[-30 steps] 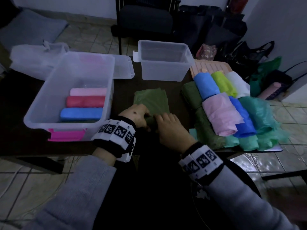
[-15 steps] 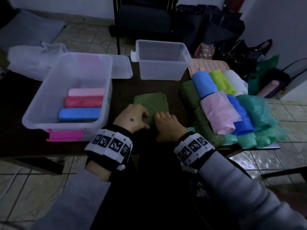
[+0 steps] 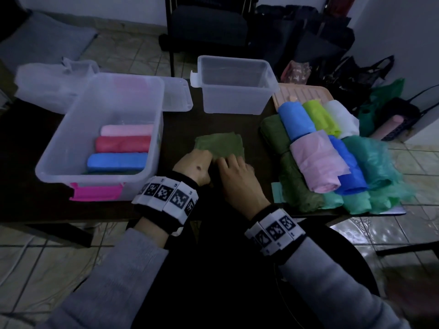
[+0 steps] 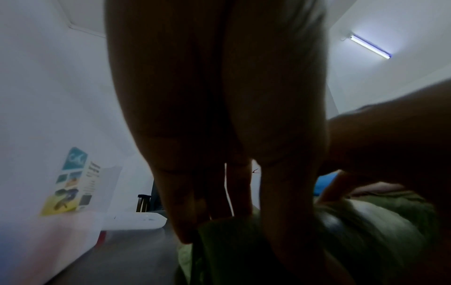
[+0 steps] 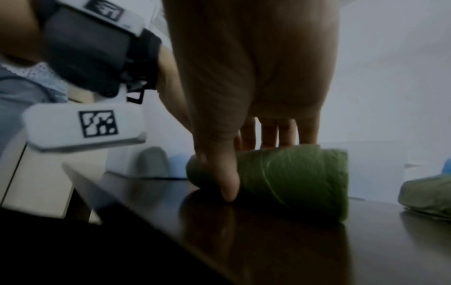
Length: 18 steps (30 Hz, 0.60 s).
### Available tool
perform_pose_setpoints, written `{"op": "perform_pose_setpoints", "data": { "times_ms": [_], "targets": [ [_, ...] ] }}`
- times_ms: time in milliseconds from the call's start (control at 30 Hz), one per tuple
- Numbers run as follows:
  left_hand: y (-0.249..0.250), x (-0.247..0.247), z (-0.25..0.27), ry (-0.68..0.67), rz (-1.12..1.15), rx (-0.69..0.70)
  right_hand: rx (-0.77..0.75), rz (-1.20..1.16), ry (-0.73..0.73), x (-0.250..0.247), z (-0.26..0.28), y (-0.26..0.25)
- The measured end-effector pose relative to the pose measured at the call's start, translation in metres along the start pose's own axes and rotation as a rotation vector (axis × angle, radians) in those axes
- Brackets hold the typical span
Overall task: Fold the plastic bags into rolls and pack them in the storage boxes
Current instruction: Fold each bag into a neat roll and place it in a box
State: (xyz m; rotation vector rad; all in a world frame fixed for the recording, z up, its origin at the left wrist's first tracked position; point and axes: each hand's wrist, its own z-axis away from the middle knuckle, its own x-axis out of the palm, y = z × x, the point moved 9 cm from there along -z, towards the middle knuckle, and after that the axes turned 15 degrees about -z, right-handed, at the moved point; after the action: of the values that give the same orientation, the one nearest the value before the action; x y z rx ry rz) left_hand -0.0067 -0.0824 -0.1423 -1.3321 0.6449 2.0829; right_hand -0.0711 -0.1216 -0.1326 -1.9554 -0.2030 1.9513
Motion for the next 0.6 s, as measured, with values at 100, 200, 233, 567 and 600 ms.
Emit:
{"op": "perform_pose_setpoints", "data": {
  "times_ms": [100,200,233,567,600],
  "targets": [
    [-0.004,0.004,-0.001,-0.048,0.056,0.010,-0.014,-0.029,0.003,0.000,0.004,0.001],
    [-0.006,0.009,0.002,-0.099,0.083,0.029,-0.034,-0.024,-0.081,0.004,0.004,0.004],
    [-0.006,0.010,0.003,-0.097,0.084,0.031,-0.028,-0.032,-0.126,0.005,0.003,0.006],
    [0.003,-0.010,0.011,0.113,0.113,0.095,0.178,-0.379,-0.448,0.007,-0.028,0.041],
    [0.003,-0.010,0.010,0.110,0.112,0.093,0.187,-0.395,-0.457,0.006,-0.029,0.044]
  ]
}}
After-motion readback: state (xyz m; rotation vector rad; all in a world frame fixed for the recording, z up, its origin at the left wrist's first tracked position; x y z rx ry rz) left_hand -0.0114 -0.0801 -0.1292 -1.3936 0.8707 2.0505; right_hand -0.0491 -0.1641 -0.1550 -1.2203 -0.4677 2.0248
